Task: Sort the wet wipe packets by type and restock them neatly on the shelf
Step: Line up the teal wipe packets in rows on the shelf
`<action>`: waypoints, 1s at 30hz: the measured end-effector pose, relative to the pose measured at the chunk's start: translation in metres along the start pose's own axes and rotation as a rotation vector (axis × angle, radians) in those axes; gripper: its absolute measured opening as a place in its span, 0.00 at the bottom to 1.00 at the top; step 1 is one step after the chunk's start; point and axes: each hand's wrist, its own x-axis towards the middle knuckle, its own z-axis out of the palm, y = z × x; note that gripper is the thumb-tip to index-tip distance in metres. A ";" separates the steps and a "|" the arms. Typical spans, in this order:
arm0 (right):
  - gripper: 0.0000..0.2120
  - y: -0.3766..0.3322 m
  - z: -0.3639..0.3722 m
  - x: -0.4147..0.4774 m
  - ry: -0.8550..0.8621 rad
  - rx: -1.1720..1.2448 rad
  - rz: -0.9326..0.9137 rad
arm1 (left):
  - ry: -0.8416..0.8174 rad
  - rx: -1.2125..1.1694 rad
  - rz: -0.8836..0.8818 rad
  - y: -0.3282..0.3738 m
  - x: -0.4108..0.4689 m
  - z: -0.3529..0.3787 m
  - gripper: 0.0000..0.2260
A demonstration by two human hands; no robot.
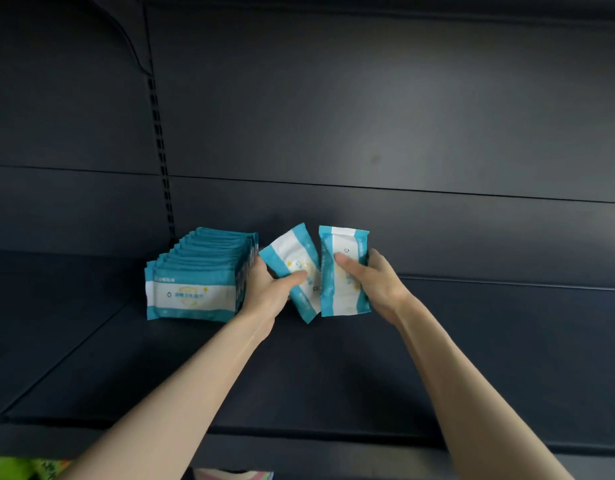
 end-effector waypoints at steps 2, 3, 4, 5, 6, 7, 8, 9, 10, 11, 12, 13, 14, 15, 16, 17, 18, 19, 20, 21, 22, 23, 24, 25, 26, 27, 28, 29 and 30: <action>0.16 0.004 -0.004 0.013 -0.018 0.015 0.045 | -0.010 -0.064 -0.021 -0.001 0.008 0.005 0.11; 0.13 0.006 -0.006 0.019 -0.022 0.036 0.059 | -0.010 -0.110 -0.041 -0.001 0.011 0.007 0.09; 0.10 0.005 -0.007 0.023 -0.022 0.059 0.067 | 0.004 -0.138 -0.061 -0.002 0.016 0.008 0.08; 0.09 0.005 -0.008 0.028 -0.014 0.073 0.068 | 0.029 -0.123 -0.067 -0.002 0.021 0.008 0.07; 0.09 0.004 -0.010 0.032 -0.003 0.069 0.052 | 0.051 -0.076 -0.062 -0.003 0.026 0.008 0.06; 0.09 0.003 -0.011 0.036 0.016 0.052 0.028 | 0.062 -0.035 -0.053 -0.004 0.031 0.007 0.05; 0.10 0.002 -0.014 0.039 0.041 0.030 0.005 | 0.061 -0.014 -0.045 -0.005 0.034 0.006 0.05; 0.11 0.002 -0.016 0.042 0.072 0.019 -0.012 | 0.050 -0.013 -0.038 -0.006 0.036 0.006 0.05; 0.12 0.003 -0.018 0.044 0.106 0.031 -0.024 | 0.034 -0.026 -0.036 -0.008 0.037 0.005 0.07; 0.13 0.004 -0.020 0.044 0.136 0.056 -0.031 | 0.017 -0.045 -0.039 -0.010 0.036 0.005 0.08; 0.14 0.006 -0.021 0.045 0.161 0.077 -0.038 | 0.002 -0.067 -0.043 -0.011 0.035 0.004 0.10; 0.14 0.009 -0.022 0.045 0.178 0.095 -0.043 | -0.009 -0.082 -0.045 -0.013 0.034 0.004 0.12; 0.14 0.012 -0.023 0.044 0.188 0.104 -0.046 | -0.014 -0.089 -0.045 -0.015 0.034 0.003 0.12; 0.15 0.015 -0.023 0.044 0.194 0.107 -0.049 | -0.017 -0.091 -0.044 -0.017 0.033 0.002 0.13; 0.16 0.017 -0.023 0.044 0.197 0.104 -0.053 | -0.020 -0.088 -0.046 -0.017 0.032 0.002 0.12; 0.17 0.018 -0.023 0.043 0.201 0.102 -0.058 | -0.022 -0.084 -0.053 -0.016 0.032 0.003 0.12; 0.18 0.018 -0.023 0.042 0.202 0.099 -0.064 | -0.017 -0.081 -0.065 -0.016 0.031 0.003 0.11; 0.18 0.018 -0.023 0.041 0.199 0.094 -0.069 | -0.003 -0.083 -0.079 -0.016 0.031 0.004 0.10; 0.18 0.017 -0.024 0.040 0.193 0.091 -0.071 | 0.019 -0.091 -0.092 -0.015 0.032 0.005 0.08; 0.18 0.016 -0.024 0.038 0.185 0.096 -0.066 | 0.048 -0.089 -0.095 -0.016 0.032 0.005 0.07; 0.17 0.015 -0.024 0.037 0.181 0.104 -0.060 | 0.080 -0.064 -0.080 -0.016 0.033 0.005 0.06; 0.16 0.014 -0.024 0.036 0.184 0.113 -0.055 | 0.105 -0.024 -0.054 -0.016 0.034 0.004 0.05; 0.15 0.013 -0.024 0.034 0.193 0.120 -0.053 | 0.115 0.012 -0.035 -0.016 0.034 0.003 0.05; 0.15 0.012 -0.025 0.034 0.206 0.128 -0.052 | 0.117 0.033 -0.023 -0.016 0.034 0.003 0.07; 0.15 0.011 -0.026 0.033 0.225 0.136 -0.055 | 0.117 0.053 -0.016 -0.017 0.034 0.003 0.09; 0.15 0.010 -0.027 0.033 0.249 0.143 -0.058 | 0.115 0.074 -0.009 -0.016 0.033 0.003 0.11; 0.14 0.010 -0.028 0.033 0.270 0.150 -0.061 | 0.111 0.085 -0.004 -0.016 0.033 0.003 0.15; 0.14 0.010 -0.028 0.033 0.283 0.158 -0.060 | 0.099 0.081 -0.004 -0.017 0.033 0.003 0.18; 0.14 0.010 -0.029 0.032 0.287 0.166 -0.056 | 0.086 0.075 -0.014 -0.018 0.034 0.003 0.21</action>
